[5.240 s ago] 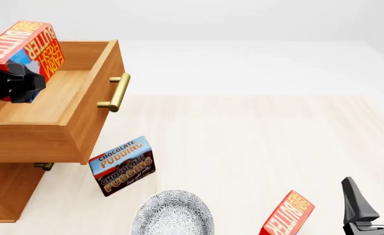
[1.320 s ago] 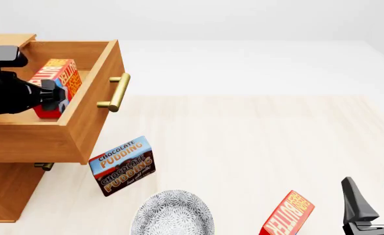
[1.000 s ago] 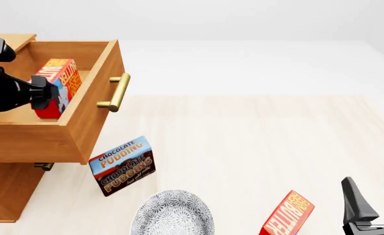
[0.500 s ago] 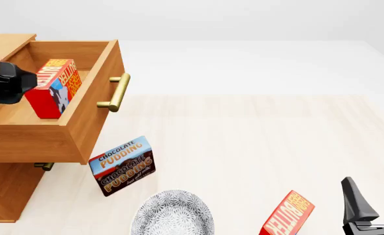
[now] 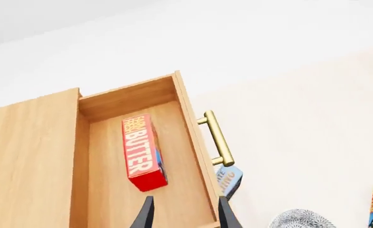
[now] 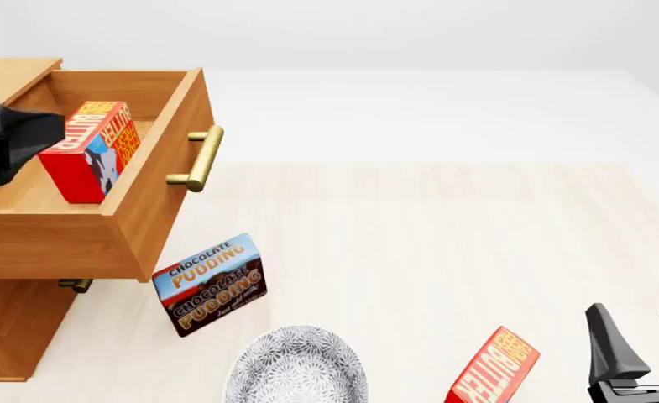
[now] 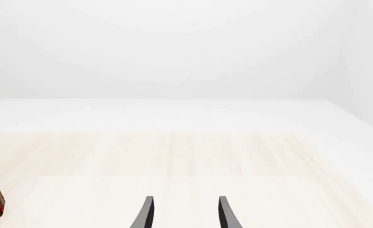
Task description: Put the butter at the front in the top drawer of the cabinet and close it.
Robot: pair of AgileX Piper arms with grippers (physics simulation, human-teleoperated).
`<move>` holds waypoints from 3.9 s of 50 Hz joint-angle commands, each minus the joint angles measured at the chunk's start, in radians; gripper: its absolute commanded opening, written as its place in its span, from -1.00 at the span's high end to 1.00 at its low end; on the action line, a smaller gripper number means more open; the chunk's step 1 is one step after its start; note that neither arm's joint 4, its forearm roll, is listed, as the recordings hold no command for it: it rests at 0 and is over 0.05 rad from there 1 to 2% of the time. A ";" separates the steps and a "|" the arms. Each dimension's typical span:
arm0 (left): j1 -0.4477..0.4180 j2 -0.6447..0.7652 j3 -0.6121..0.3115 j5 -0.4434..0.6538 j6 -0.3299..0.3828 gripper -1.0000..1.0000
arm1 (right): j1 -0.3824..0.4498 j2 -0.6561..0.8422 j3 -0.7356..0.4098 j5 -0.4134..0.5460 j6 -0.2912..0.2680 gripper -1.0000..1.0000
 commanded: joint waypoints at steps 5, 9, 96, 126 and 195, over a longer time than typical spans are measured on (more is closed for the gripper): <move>-0.138 0.039 0.002 -0.077 0.010 -1.00 | 0.001 -0.003 0.002 0.001 0.001 -1.00; -0.174 0.079 0.010 -0.117 0.004 -1.00 | 0.001 -0.003 0.002 0.001 0.001 -1.00; -0.424 0.748 -0.017 -0.669 -0.260 -1.00 | 0.001 0.014 0.000 -0.013 0.000 -1.00; -0.356 0.813 0.042 -0.743 -0.309 -1.00 | 0.001 0.014 0.004 -0.017 0.001 -1.00; -0.159 0.700 0.215 -0.765 -0.300 -1.00 | 0.000 0.009 0.005 -0.013 0.000 -1.00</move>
